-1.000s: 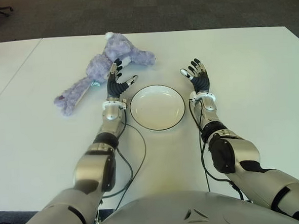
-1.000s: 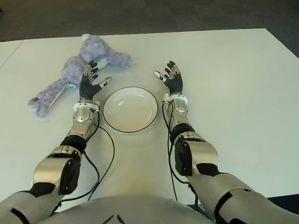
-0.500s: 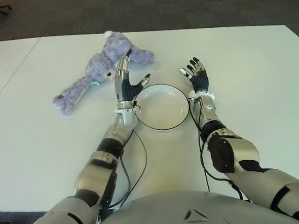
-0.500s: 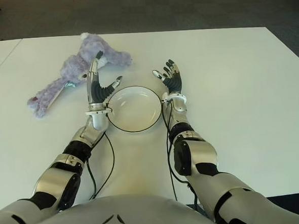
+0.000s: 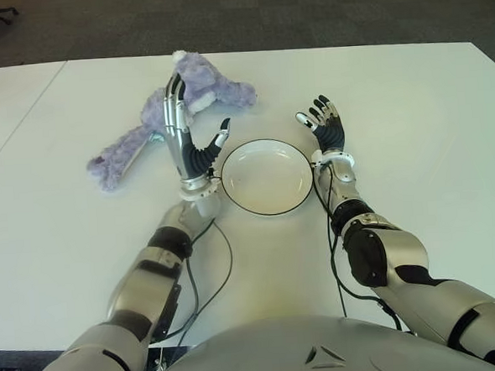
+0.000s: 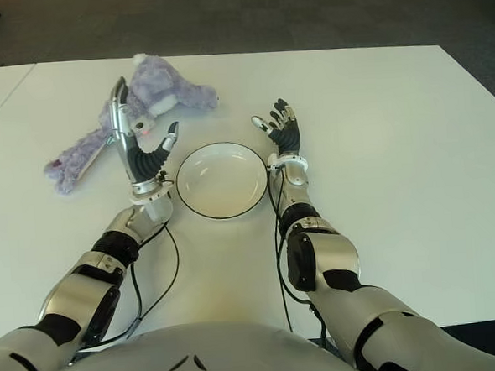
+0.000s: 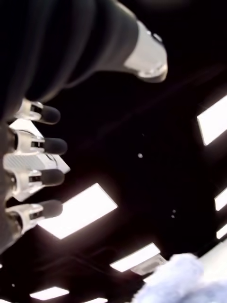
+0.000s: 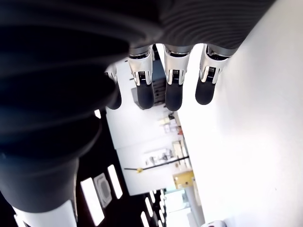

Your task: Put the doll into the plate.

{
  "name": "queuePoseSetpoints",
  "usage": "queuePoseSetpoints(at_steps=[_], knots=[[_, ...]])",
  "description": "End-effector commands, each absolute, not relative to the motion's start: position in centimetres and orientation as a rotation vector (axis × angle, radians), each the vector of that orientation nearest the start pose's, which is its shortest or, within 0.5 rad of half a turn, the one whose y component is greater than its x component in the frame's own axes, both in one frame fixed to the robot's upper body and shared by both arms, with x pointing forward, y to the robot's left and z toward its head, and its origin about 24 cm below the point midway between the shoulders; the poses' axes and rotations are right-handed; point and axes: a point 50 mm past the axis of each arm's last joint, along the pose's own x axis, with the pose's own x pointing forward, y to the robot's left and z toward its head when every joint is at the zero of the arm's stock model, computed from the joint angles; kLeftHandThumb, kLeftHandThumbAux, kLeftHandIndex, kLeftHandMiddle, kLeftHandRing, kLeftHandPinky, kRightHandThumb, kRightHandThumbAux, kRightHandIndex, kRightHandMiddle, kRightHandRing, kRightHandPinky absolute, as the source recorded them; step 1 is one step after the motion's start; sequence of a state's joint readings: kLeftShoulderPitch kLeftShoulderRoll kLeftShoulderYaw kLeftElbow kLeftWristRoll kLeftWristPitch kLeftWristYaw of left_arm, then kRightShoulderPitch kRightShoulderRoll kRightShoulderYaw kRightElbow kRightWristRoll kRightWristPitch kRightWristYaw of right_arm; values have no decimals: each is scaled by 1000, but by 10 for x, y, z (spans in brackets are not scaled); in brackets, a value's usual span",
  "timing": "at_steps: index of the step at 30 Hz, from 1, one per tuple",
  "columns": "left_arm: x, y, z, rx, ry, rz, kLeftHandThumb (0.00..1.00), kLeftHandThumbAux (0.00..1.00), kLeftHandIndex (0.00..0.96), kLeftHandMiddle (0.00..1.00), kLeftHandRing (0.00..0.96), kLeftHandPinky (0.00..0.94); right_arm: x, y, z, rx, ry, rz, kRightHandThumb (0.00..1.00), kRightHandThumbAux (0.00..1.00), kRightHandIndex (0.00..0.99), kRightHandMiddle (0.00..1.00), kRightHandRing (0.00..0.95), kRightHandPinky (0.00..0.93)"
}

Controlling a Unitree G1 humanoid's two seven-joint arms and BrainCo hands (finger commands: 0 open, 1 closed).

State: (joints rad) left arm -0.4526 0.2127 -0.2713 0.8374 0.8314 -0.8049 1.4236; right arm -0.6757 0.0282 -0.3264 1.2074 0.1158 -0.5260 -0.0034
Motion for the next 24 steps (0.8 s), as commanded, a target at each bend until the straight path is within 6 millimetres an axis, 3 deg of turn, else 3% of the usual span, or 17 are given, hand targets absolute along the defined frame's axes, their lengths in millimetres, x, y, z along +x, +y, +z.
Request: queuePoseSetpoints(at_steps=[1,14,24], knots=[[273,149,41,530,-923,468,210,634,17,39,48,64,276,-128,-74,303,461,-172,0,841,111,110,93,103],[292,162,46,684,-874,444,139,503,0,0,0,29,276,-129,-75,294,466,-186,0,800,118,121,97,105],[314,176,68,833,-862,428,68,438,0,0,0,0,276,-128,-75,301,464,-186,0,778,119,122,96,101]])
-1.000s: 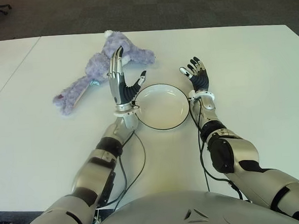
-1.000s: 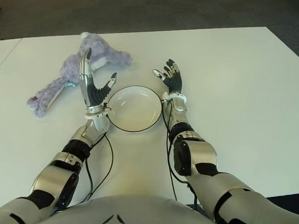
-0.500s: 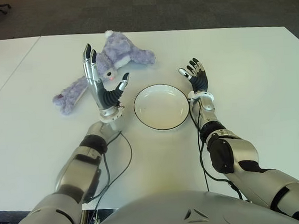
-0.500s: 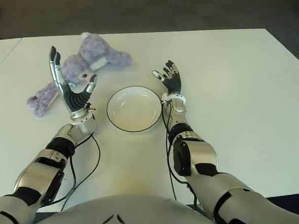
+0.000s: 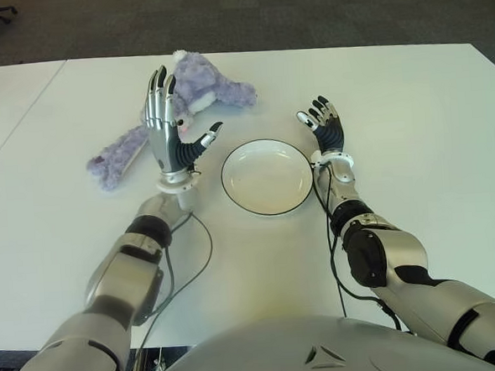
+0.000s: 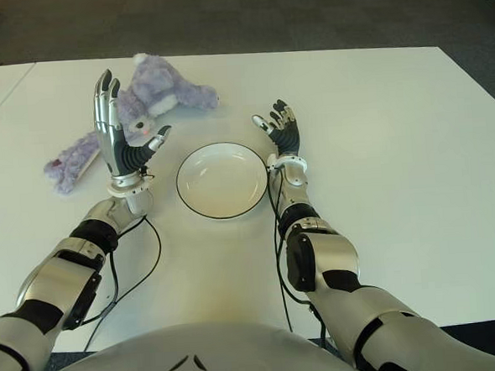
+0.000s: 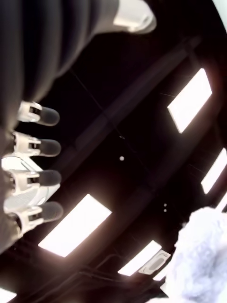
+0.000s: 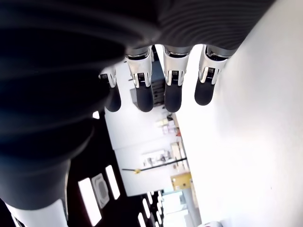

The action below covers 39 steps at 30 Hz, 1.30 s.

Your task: Put the doll into the plate.

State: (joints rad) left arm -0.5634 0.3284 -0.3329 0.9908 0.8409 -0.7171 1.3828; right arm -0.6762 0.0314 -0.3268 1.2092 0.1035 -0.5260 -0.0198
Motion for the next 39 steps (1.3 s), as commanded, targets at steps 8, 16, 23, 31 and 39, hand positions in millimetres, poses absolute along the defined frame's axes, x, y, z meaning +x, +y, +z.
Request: queuePoseSetpoints(at_steps=[8,16,23,31,39], knots=[[325,182,78,991,-886,444,55,469,0,0,0,0,276,-128,-75,306,468,-188,0,761,109,117,92,100],[350,190,102,1199,-833,377,137,526,93,0,0,0,275,-129,-75,295,471,-183,0,769,110,113,89,96],[365,185,115,1297,-779,297,187,498,177,0,0,0,275,-130,-76,297,475,-186,0,771,119,118,91,94],[370,178,123,1344,-798,230,175,450,162,0,0,0,275,-133,-76,305,471,-183,0,775,118,117,88,83],[379,174,129,1410,-721,132,90,394,44,0,0,0,275,-135,-76,314,473,-180,0,770,112,110,82,81]])
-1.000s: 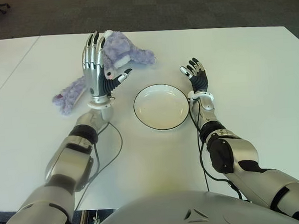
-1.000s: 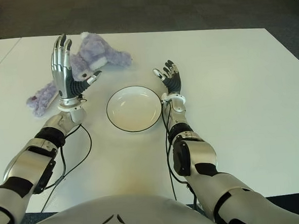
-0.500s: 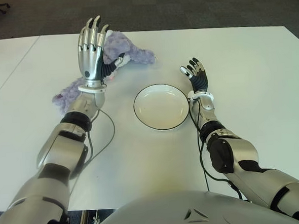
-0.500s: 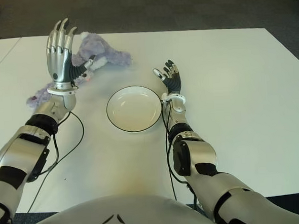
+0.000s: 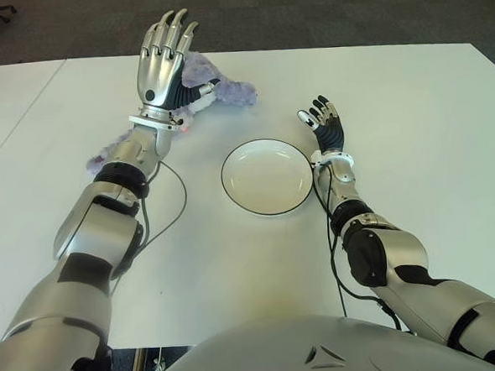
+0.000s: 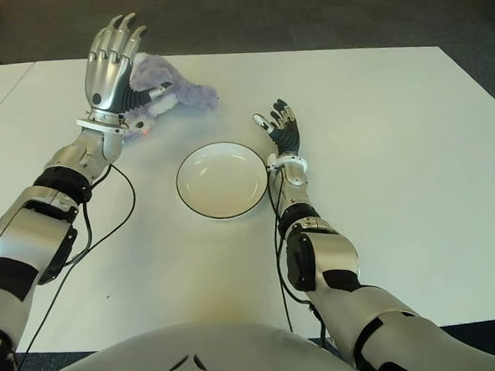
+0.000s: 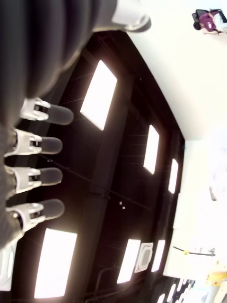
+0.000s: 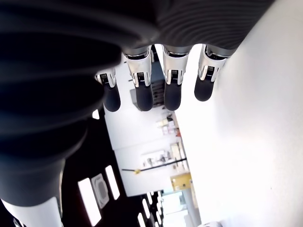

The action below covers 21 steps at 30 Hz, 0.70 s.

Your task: Put the doll into the plate.

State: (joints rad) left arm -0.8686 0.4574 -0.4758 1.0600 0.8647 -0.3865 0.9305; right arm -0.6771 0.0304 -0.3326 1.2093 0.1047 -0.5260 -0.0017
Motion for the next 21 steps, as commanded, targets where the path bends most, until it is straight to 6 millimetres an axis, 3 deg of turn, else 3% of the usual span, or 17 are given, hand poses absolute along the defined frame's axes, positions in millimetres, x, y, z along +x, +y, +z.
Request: queuePoseSetpoints(at_steps=[1,6,7,21], knots=[[381,173,130,1410,-694,108,84,391,41,0,0,0,275,-135,-76,313,472,-180,0,770,111,110,82,81],[387,170,134,1403,-599,8,91,391,54,0,0,0,274,-137,-76,313,466,-179,0,768,110,108,79,79],[389,169,135,1410,-563,-37,120,366,101,0,0,0,274,-137,-77,315,464,-180,0,765,111,107,79,86],[407,155,140,1466,-166,-395,144,367,59,0,0,0,274,-141,-77,339,467,-193,0,768,129,118,90,103]])
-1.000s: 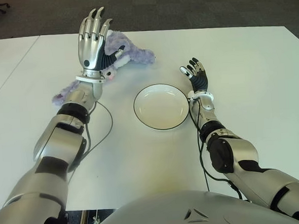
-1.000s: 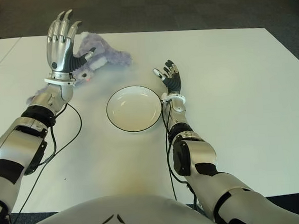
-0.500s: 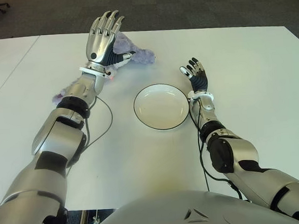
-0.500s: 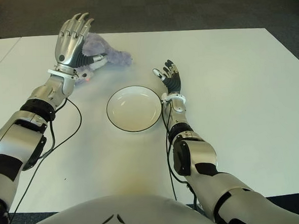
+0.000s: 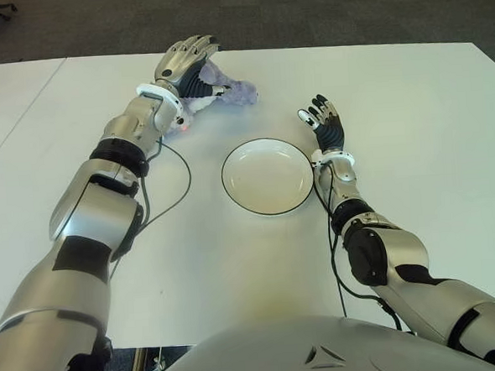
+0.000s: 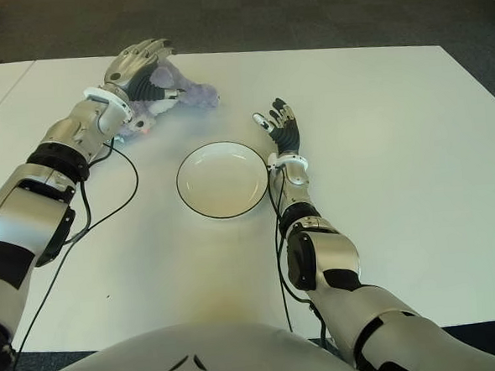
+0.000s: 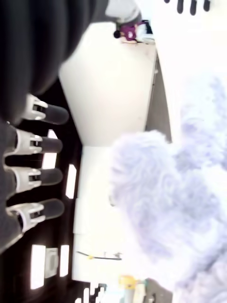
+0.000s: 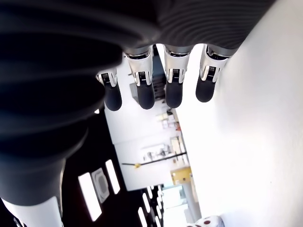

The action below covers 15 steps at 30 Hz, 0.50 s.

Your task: Put the doll into the plate.

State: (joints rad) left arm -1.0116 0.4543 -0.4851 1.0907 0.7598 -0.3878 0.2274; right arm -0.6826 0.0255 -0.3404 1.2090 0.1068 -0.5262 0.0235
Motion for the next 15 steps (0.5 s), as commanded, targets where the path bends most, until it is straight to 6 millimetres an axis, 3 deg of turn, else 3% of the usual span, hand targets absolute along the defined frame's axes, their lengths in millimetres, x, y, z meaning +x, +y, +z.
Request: queuePoseSetpoints(at_steps=[1,15], knots=[[408,153,140,1473,-132,-430,113,372,42,0,0,0,274,-142,-77,341,469,-193,0,771,133,119,91,103],[409,147,133,1526,22,-528,91,396,8,0,0,0,274,-146,-79,380,493,-211,0,765,127,120,96,115]])
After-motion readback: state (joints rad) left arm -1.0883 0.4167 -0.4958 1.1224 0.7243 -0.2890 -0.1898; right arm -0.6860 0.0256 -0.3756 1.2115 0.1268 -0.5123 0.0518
